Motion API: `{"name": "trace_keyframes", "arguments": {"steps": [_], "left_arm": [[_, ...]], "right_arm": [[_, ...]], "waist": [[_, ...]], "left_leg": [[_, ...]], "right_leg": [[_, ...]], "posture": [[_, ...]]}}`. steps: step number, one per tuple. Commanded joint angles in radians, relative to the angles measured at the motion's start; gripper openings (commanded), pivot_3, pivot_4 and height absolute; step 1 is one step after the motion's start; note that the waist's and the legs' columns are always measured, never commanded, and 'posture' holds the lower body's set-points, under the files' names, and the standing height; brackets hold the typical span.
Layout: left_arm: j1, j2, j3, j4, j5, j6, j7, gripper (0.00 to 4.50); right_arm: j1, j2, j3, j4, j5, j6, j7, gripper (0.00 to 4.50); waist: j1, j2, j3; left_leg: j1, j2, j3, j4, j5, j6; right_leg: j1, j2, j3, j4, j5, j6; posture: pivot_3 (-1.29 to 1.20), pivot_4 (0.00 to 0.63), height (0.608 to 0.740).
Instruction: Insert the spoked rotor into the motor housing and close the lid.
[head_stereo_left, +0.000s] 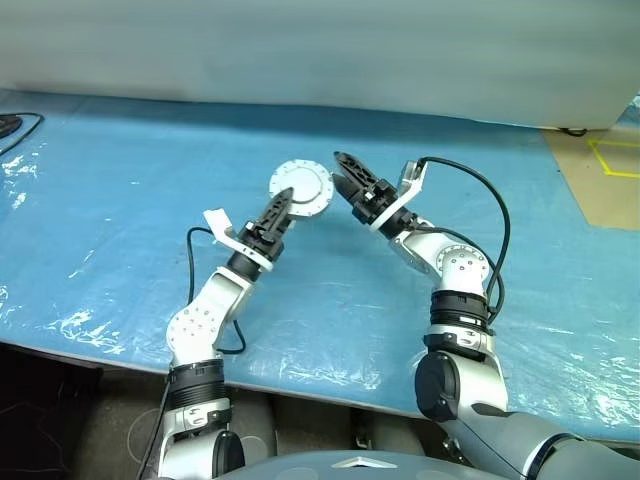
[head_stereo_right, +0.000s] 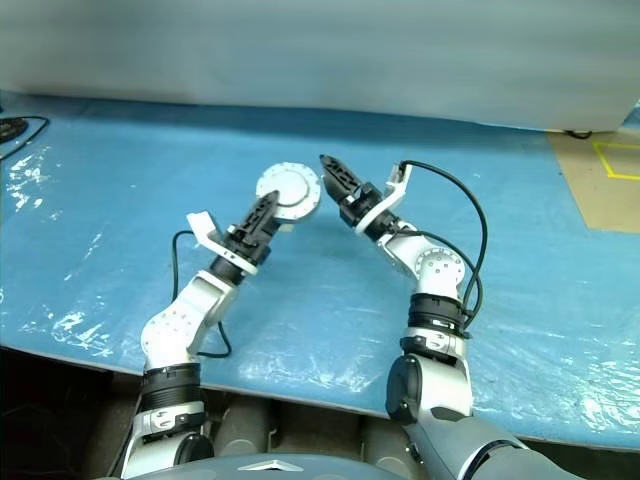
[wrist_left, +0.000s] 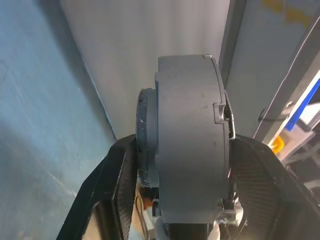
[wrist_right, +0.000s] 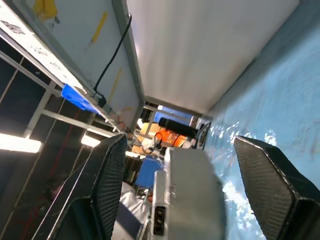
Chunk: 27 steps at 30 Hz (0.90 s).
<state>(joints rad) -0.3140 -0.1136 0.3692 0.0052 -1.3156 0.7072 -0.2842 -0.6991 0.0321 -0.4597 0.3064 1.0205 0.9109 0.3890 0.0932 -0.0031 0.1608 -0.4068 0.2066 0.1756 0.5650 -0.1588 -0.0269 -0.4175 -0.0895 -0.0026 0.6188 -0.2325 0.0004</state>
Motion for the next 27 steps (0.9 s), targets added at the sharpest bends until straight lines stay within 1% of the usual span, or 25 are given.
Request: {"name": "trace_keyframes", "arguments": {"steps": [1,4,8,13,18,22,27], "left_arm": [[-0.039,-0.016,0.021,-0.043,-0.061,-0.039,-0.013,2.42],[-0.053,-0.024,0.053,-0.035,-0.028,-0.127,-0.010,2.42],[-0.092,-0.017,0.123,0.004,0.031,-0.293,0.008,2.42],[-0.147,0.053,0.187,0.145,0.181,-0.484,0.041,2.42],[-0.178,0.128,0.173,0.302,0.333,-0.547,0.100,2.42],[-0.189,0.140,0.175,0.357,0.387,-0.566,0.104,2.42],[-0.181,0.135,0.179,0.385,0.435,-0.575,0.130,2.42]], "right_arm": [[-0.017,0.004,0.028,-0.002,-0.016,-0.048,0.011,3.58],[-0.018,0.004,0.033,0.009,-0.035,-0.085,0.006,3.58],[-0.016,-0.006,0.054,0.016,-0.061,-0.115,0.019,3.58],[-0.018,-0.005,0.066,0.016,-0.071,-0.130,0.035,3.58],[-0.020,-0.008,0.086,0.014,-0.077,-0.132,0.055,3.58],[-0.020,-0.011,0.095,0.015,-0.075,-0.131,0.063,3.58],[-0.024,-0.017,0.098,0.022,-0.079,-0.136,0.069,3.58]], "waist": [[0.001,0.000,0.000],[0.001,-0.001,0.000],[-0.002,-0.001,0.001],[-0.007,-0.001,0.001],[0.000,-0.003,0.001],[0.003,-0.006,0.003],[0.002,-0.006,0.003]], "left_leg": [[0.000,0.000,0.000,0.000,0.000,0.000],[0.000,0.000,0.000,0.000,0.000,0.000],[0.000,0.000,0.000,0.000,0.000,0.000],[0.000,0.000,-0.001,0.000,0.000,0.000],[-0.002,0.000,-0.002,0.001,0.000,0.000],[-0.005,0.000,-0.005,0.003,0.000,0.000],[-0.005,0.000,-0.006,0.006,0.000,0.000]], "right_leg": [[0.000,0.000,0.000,0.000,0.000,0.000],[0.000,0.000,0.000,0.000,0.000,0.000],[0.000,0.000,0.000,0.000,0.000,0.000],[0.000,0.001,0.000,0.000,0.000,0.000],[0.000,0.000,-0.002,-0.001,0.000,0.001],[0.000,0.000,-0.005,0.000,0.000,0.001],[0.000,0.000,-0.005,0.003,0.001,0.001]], "posture": [[0.00,0.150,0.740],[0.00,0.150,0.740],[0.00,0.150,0.740],[0.00,0.150,0.740],[0.00,0.150,0.740],[0.00,0.150,0.740],[0.00,0.150,0.740]]}}
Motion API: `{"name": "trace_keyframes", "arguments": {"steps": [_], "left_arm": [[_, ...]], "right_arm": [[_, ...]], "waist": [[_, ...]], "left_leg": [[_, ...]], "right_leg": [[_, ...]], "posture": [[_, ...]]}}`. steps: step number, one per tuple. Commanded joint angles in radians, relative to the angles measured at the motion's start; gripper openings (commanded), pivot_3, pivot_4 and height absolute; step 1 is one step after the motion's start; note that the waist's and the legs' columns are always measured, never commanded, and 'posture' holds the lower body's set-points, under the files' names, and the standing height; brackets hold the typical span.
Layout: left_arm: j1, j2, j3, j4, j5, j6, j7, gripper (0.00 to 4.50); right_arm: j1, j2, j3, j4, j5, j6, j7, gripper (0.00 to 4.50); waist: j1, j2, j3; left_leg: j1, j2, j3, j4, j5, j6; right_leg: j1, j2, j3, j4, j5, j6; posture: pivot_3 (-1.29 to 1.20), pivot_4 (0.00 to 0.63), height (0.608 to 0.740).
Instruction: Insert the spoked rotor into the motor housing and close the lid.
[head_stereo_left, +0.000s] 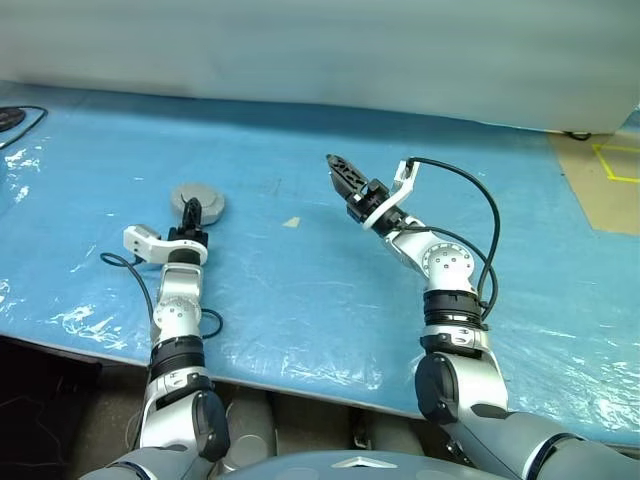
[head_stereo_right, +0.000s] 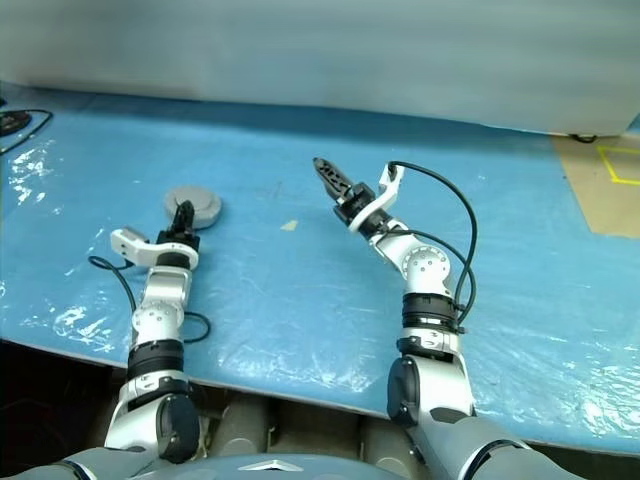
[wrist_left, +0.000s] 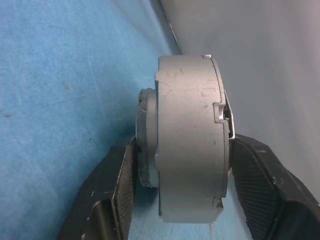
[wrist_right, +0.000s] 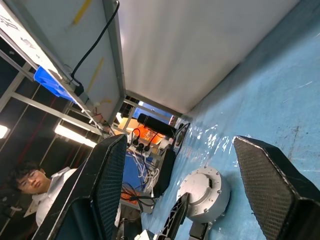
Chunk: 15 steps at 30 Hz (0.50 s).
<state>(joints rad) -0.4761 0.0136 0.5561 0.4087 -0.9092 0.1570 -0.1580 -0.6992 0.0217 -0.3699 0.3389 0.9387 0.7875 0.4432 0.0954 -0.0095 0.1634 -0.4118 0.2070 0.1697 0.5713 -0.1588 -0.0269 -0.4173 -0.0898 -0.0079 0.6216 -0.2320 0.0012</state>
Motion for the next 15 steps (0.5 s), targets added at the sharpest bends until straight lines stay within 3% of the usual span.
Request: {"name": "trace_keyframes", "arguments": {"steps": [1,4,10,15], "left_arm": [[-0.016,0.008,-0.006,-0.015,0.037,-0.028,0.007,2.42],[-0.005,0.007,-0.001,-0.014,0.052,-0.035,0.017,2.42],[-0.009,0.001,0.036,-0.013,0.100,-0.146,0.079,4.40],[-0.005,0.047,0.014,0.006,0.272,-0.331,0.142,4.46]], "right_arm": [[-0.025,-0.008,0.008,-0.008,0.001,-0.014,0.016,3.58],[-0.026,-0.011,0.009,-0.003,-0.003,-0.016,0.019,3.58],[-0.031,-0.010,0.021,0.006,-0.021,-0.023,0.031,3.58],[-0.034,-0.018,0.027,0.014,-0.032,-0.032,0.037,3.58]], "waist": [[0.000,0.000,0.000],[-0.001,0.000,0.000],[-0.003,0.000,0.000],[-0.007,0.000,0.000]], "left_leg": [[0.000,0.000,0.000,0.000,0.000,0.000],[0.002,0.000,0.000,0.000,0.000,0.000],[0.007,0.000,0.000,0.000,0.000,0.000],[0.008,0.001,0.000,0.000,0.000,0.000]], "right_leg": [[0.000,0.000,0.000,0.000,0.000,0.000],[0.002,0.000,0.000,0.000,0.000,0.000],[0.007,0.000,0.000,0.000,0.000,-0.001],[0.009,0.000,0.000,-0.002,0.000,-0.001]], "posture": [[0.00,0.150,0.740],[0.00,0.150,0.740],[0.00,0.150,0.740],[0.00,0.150,0.740]]}}
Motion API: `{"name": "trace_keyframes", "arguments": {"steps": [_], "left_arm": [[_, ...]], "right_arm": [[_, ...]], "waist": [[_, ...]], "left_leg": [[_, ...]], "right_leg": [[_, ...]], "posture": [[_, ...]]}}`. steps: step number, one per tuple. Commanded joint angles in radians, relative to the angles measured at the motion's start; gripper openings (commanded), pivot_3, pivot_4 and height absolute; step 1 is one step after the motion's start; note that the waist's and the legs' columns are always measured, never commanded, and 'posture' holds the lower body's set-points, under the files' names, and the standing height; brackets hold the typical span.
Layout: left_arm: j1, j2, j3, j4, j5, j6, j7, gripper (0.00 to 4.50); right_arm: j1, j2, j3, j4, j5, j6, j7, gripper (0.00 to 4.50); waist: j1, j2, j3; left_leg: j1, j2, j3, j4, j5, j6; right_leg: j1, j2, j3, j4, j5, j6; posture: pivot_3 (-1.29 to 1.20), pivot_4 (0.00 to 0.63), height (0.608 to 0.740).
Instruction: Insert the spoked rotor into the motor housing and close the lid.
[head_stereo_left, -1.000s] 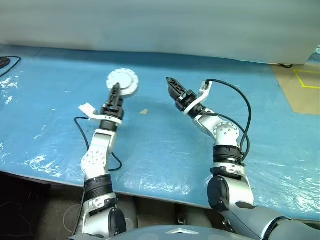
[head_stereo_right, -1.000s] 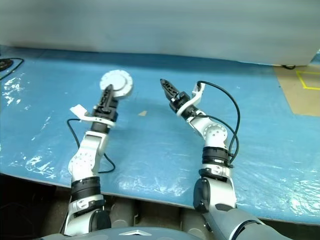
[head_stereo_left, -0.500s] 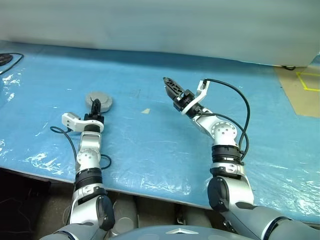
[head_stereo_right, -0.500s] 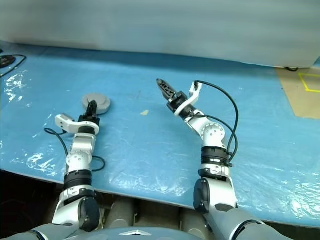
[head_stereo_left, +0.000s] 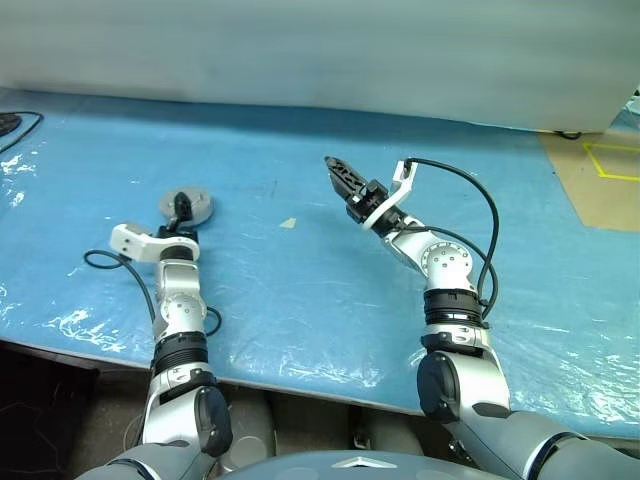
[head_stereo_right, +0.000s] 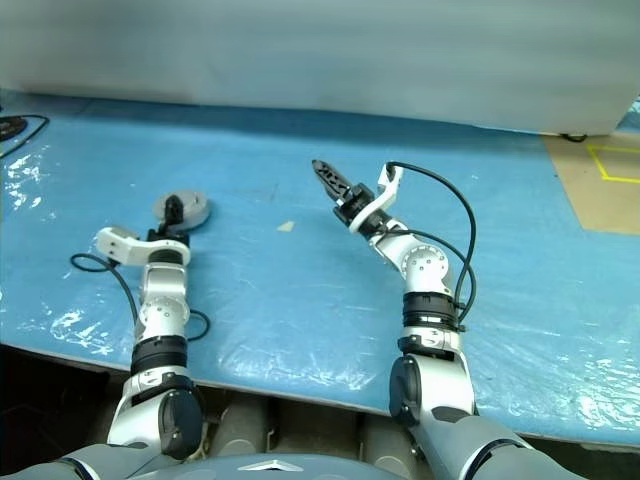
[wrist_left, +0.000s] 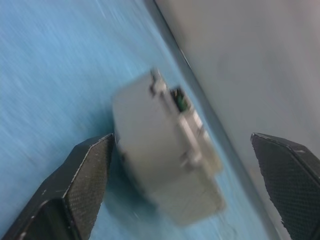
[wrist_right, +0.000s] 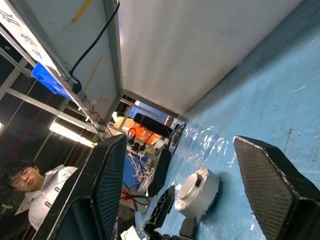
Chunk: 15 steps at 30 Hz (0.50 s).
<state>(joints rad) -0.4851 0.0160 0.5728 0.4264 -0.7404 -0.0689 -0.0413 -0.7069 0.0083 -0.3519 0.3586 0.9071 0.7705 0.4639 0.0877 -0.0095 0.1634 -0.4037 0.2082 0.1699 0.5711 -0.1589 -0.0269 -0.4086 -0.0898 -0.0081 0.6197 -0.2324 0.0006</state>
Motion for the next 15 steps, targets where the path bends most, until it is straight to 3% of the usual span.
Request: {"name": "trace_keyframes", "arguments": {"steps": [1,7,15], "left_arm": [[0.005,0.056,-0.015,-0.005,0.145,-0.138,0.031,4.46],[0.037,0.111,-0.138,-0.072,0.271,-0.208,-0.108,4.46],[0.096,0.183,-0.291,-0.182,0.263,-0.129,-0.387,4.46]], "right_arm": [[-0.026,-0.005,0.010,-0.006,-0.003,-0.016,0.018,3.58],[-0.016,-0.011,0.030,-0.015,-0.047,-0.052,0.026,3.58],[0.035,-0.066,0.150,-0.033,-0.256,-0.263,0.099,3.58]], "waist": [[0.002,0.000,0.000],[0.010,0.000,0.000],[0.005,0.000,0.000]], "left_leg": [[0.000,0.000,0.000,0.000,0.000,0.000],[-0.001,-0.001,-0.001,0.000,0.000,0.000],[-0.001,0.000,0.000,0.000,0.000,0.000]], "right_leg": [[0.000,0.000,0.000,0.000,0.000,0.000],[0.001,-0.001,-0.001,-0.001,0.000,0.000],[0.000,-0.001,-0.001,-0.001,-0.001,-0.001]], "posture": [[0.00,0.150,0.740],[0.00,0.150,0.740],[0.00,0.150,0.740]]}}
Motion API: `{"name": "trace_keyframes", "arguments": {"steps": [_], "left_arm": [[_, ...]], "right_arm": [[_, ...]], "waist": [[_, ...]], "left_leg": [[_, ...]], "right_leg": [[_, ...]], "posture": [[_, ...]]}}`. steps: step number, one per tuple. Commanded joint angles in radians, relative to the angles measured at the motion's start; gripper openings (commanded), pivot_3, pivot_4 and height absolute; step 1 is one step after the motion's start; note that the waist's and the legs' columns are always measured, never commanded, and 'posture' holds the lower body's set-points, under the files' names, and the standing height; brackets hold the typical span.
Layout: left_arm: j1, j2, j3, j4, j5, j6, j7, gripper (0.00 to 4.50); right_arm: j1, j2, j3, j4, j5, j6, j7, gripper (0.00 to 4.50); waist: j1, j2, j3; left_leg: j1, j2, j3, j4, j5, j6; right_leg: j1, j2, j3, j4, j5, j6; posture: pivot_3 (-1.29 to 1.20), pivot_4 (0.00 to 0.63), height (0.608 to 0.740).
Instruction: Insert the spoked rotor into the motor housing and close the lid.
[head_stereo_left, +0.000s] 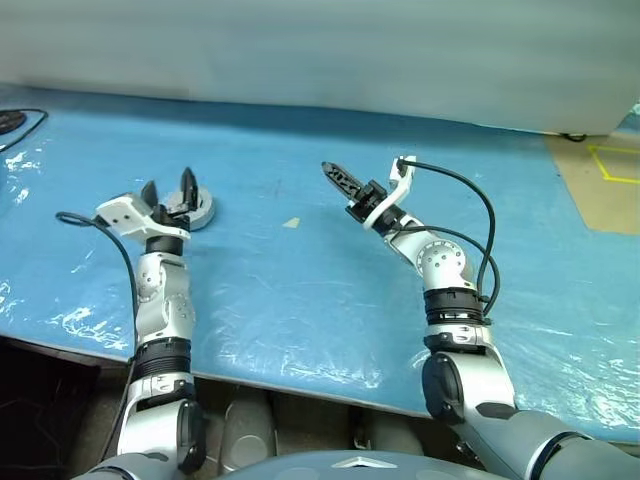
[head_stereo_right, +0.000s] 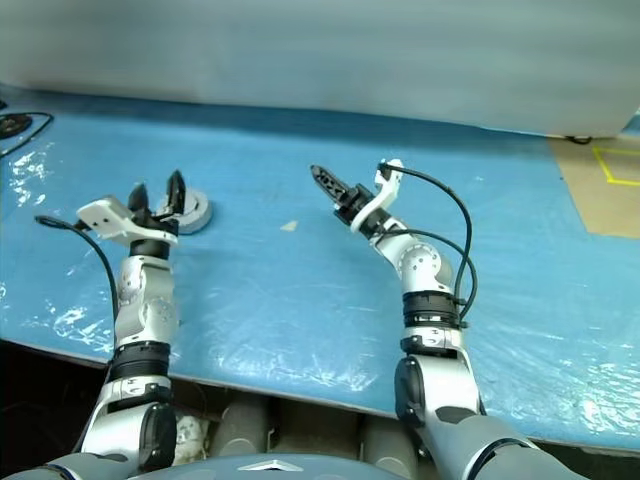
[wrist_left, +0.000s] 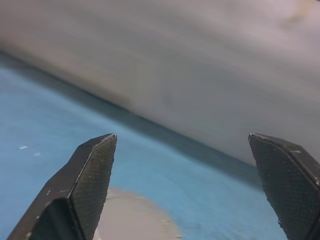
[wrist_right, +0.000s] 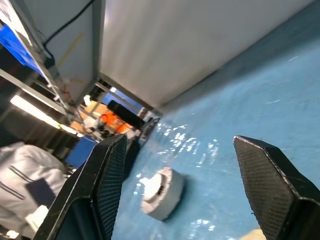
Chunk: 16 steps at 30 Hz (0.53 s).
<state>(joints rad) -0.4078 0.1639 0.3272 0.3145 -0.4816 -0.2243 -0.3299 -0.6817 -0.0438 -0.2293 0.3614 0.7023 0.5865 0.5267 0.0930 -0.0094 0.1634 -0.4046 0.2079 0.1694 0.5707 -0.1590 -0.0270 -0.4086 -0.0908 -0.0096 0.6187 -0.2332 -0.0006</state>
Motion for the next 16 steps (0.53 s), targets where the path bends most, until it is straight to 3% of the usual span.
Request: {"name": "trace_keyframes", "arguments": {"steps": [1,14,16], "left_arm": [[0.031,0.051,-0.075,-0.083,0.014,0.036,-0.144,4.46],[0.102,0.164,-0.293,-0.224,0.041,0.177,-0.462,4.46],[0.115,0.164,-0.310,-0.241,0.034,0.204,-0.488,4.50]], "right_arm": [[0.022,-0.029,0.045,-0.042,-0.085,-0.118,0.051,3.58],[0.235,-0.242,0.213,-0.250,-0.274,-0.220,0.220,3.58],[0.282,-0.297,0.273,-0.303,-0.310,-0.242,0.294,3.94]], "waist": [[-0.001,0.000,0.000],[0.000,0.000,0.000],[-0.001,0.000,0.000]], "left_leg": [[0.000,0.000,0.000,0.000,0.000,0.000],[0.001,0.000,0.002,-0.002,0.000,0.000],[0.001,0.000,0.002,-0.002,0.000,0.000]], "right_leg": [[0.000,0.000,0.000,0.000,0.000,0.000],[-0.001,0.000,0.002,-0.001,-0.002,-0.003],[-0.001,0.000,0.002,0.000,-0.002,-0.003]], "posture": [[0.00,0.150,0.740],[0.00,0.150,0.740],[0.00,0.150,0.740]]}}
